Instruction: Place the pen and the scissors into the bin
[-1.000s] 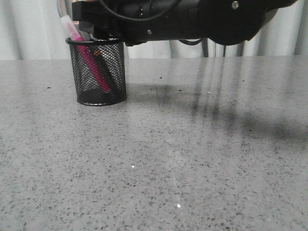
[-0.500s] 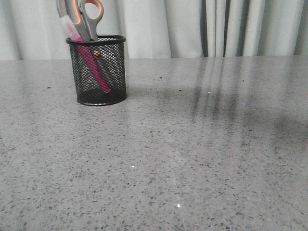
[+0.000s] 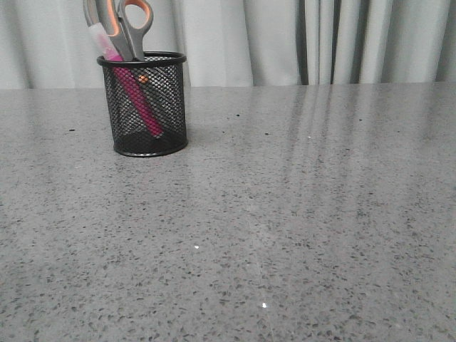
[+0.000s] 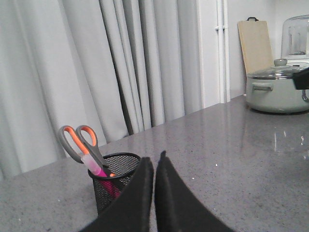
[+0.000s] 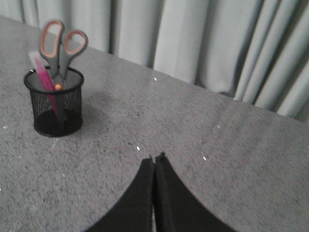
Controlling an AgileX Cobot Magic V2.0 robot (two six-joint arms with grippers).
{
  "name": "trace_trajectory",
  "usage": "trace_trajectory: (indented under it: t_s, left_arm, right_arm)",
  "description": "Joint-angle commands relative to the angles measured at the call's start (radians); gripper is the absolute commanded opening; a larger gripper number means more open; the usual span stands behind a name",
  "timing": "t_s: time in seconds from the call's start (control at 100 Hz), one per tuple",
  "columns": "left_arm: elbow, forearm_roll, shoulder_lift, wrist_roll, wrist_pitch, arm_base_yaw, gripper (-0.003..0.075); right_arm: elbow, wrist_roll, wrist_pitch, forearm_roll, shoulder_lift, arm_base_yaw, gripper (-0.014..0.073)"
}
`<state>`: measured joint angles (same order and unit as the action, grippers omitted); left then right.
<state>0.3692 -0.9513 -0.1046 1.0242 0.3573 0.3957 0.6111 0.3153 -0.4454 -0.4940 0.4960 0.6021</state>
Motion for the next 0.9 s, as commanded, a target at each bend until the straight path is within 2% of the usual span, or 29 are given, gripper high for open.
trace_trajectory:
  t_s: [0.0, 0.14, 0.25, 0.33, 0.89]
  left_arm:
    - [0.005, -0.060, -0.012, -0.013, -0.054, 0.009, -0.0019]
    - [-0.012, -0.071, -0.012, -0.013, -0.053, 0.009, -0.0019]
    - [-0.012, -0.094, -0.012, -0.013, -0.026, 0.009, -0.0019]
    - [-0.012, -0.094, -0.012, -0.013, -0.026, 0.009, -0.0019]
    - [-0.012, -0.094, -0.012, -0.013, -0.026, 0.009, -0.0019]
  right_arm:
    - [-0.054, -0.008, 0.052, -0.042, -0.150, -0.003, -0.0069]
    - [-0.159, -0.008, 0.054, -0.047, -0.363, -0.003, -0.0069]
    - [-0.196, -0.008, -0.054, -0.047, -0.452, -0.003, -0.0069]
    - [-0.197, -0.008, -0.098, -0.035, -0.461, -0.003, -0.0069]
    - [-0.197, -0.008, -0.093, -0.032, -0.458, -0.003, -0.0069]
